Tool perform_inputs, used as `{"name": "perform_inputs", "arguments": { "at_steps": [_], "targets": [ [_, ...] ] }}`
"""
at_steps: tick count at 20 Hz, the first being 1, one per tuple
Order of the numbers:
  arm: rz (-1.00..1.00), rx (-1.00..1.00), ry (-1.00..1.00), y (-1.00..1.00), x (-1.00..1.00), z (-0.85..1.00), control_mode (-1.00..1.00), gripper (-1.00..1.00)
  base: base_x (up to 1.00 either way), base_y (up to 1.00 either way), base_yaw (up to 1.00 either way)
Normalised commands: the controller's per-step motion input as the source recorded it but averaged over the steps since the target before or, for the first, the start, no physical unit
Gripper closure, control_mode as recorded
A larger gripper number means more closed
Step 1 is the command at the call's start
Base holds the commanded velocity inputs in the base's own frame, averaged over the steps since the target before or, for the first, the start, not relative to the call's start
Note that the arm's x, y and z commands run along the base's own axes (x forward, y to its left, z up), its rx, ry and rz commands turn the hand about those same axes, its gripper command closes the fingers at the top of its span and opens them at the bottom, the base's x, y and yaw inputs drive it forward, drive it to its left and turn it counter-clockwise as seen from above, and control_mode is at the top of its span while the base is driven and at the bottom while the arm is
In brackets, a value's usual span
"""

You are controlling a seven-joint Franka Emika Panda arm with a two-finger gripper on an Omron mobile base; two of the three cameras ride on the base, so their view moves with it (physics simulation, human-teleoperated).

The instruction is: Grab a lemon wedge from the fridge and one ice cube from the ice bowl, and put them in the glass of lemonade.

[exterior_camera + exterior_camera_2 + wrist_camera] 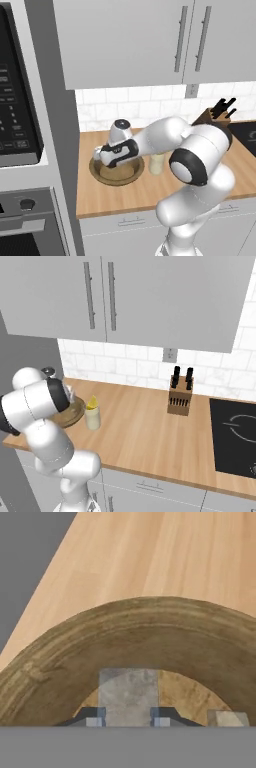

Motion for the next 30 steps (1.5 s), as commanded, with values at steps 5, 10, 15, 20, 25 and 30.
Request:
{"name": "perform_inputs", "arguments": {
  "at_steps": [5, 10, 15, 20, 25, 30],
  "targets": [
    [0.0, 0.11, -0.02, -0.06, 0.0, 0.3, -1.0, 1.0, 0.0, 0.0, 0.0],
    [-0.03, 0.01, 0.0, -0.01, 0.0, 0.1, -1.0, 1.0, 0.0, 0.0, 0.0],
    [0.0, -0.01, 0.09, -0.04, -0.07, 0.32, -1.0, 1.0, 0.0, 0.0, 0.0],
    [-0.03, -0.28, 0.23, -0.01, -0.11, 0.83, -1.0, 1.0, 0.0, 0.0, 0.0],
    [-0.04, -0.1, 0.11, -0.35, -0.31, 0.2, -1.0, 1.0, 0.0, 0.0, 0.0],
    [-0.04, 0.0, -0.13, -0.73, -0.63, 0.18, -1.0, 1.0, 0.0, 0.0, 0.0]
  ]
}}
